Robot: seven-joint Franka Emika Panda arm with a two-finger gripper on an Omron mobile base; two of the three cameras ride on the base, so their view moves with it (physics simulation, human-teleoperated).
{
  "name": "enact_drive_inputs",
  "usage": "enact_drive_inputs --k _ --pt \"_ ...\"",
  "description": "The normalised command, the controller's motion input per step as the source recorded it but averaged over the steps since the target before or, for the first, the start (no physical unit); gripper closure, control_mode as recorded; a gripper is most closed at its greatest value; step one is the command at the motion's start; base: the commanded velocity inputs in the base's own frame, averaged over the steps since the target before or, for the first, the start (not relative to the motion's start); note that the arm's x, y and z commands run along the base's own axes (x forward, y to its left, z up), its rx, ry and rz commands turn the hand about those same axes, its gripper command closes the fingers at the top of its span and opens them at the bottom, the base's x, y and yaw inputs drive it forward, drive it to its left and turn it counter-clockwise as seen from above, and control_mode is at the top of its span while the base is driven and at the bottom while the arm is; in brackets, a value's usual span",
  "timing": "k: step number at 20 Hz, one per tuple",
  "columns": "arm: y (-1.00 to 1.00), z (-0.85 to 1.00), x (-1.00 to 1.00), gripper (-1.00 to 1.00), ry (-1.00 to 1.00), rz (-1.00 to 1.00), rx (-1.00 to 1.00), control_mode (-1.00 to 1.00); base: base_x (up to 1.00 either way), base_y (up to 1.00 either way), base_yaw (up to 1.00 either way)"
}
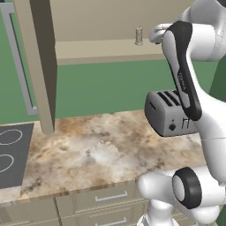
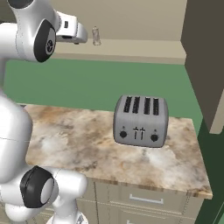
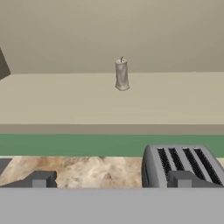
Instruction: Get the candle and the wine from the cabinet and move them to the dining counter.
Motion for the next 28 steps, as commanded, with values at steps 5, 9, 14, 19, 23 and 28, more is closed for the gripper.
enact_drive_inputs --k 5,9,14,19,23,28 --pt "0.00 -0.09 0.28 -1.00 0.00 0.00 -0.07 -1.00 0.00 0.00 0.00" --pt "0.00 -0.06 0.31 -1.00 0.00 0.00 -0.06 -1.00 0.00 0.00 0.00" --pt "0.00 -0.02 0.40 -1.00 0.00 0.00 -0.01 -1.00 0.00 0.00 0.00" --pt "0.00 -0.01 0.55 -1.00 0.00 0.00 0.00 -1.00 0.00 0.00 0.00" --pt "-0.01 -0.04 0.50 -1.00 0.00 0.00 0.00 -1.00 0.00 0.00 0.00" --pt "-0.08 -0.06 0.39 -1.00 0.00 0.00 0.01 -1.00 0.00 0.00 0.00"
